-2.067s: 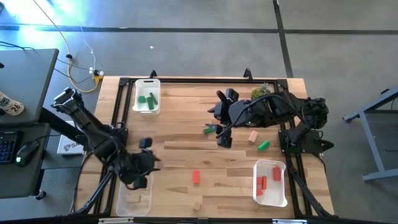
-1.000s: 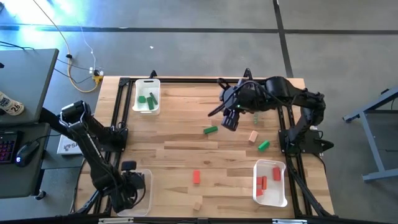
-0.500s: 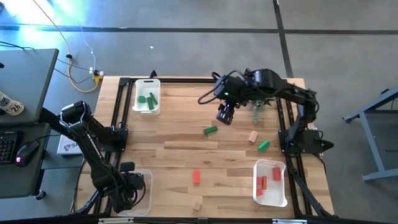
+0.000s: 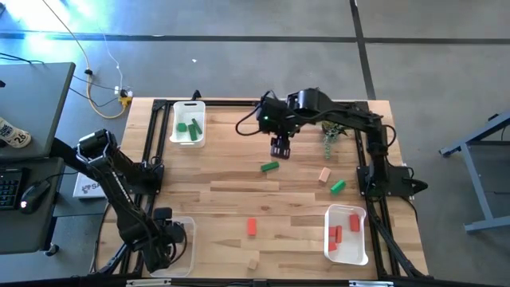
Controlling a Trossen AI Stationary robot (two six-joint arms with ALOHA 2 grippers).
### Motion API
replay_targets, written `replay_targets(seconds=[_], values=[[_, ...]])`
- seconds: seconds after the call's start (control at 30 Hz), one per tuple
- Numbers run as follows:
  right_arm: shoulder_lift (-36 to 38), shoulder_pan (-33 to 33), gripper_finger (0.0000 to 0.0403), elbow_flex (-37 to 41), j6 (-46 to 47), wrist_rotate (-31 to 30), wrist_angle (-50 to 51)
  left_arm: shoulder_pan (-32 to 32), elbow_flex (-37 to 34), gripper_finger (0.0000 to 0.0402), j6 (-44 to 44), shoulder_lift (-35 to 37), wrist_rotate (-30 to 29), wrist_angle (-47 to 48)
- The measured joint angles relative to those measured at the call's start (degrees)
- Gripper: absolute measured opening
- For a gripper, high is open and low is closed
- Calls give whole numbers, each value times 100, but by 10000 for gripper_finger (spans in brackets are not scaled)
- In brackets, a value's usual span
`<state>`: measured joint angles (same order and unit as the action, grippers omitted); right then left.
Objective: Sort & place blocks by color
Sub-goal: Put the green block into the top white bin
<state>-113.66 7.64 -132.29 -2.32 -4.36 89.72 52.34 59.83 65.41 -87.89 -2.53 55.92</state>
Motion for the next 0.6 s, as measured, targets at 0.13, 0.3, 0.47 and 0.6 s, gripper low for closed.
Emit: replay_targets(seconds=[0.13,0.3,0.47,0.6], values=[[-194,22,209,1,-600,340,2,-83,22,196,-53,127,-202,-16],[-480,24,209,2,-1072,740,-88,-111,31,196,-64,504,-605,-12],[-780,9,209,2,-1218,809,-63,-110,33,196,-64,973,-1198,2],[-1063,9,209,2,-1304,804,-34,-111,35,196,-101,1331,-1768,5]])
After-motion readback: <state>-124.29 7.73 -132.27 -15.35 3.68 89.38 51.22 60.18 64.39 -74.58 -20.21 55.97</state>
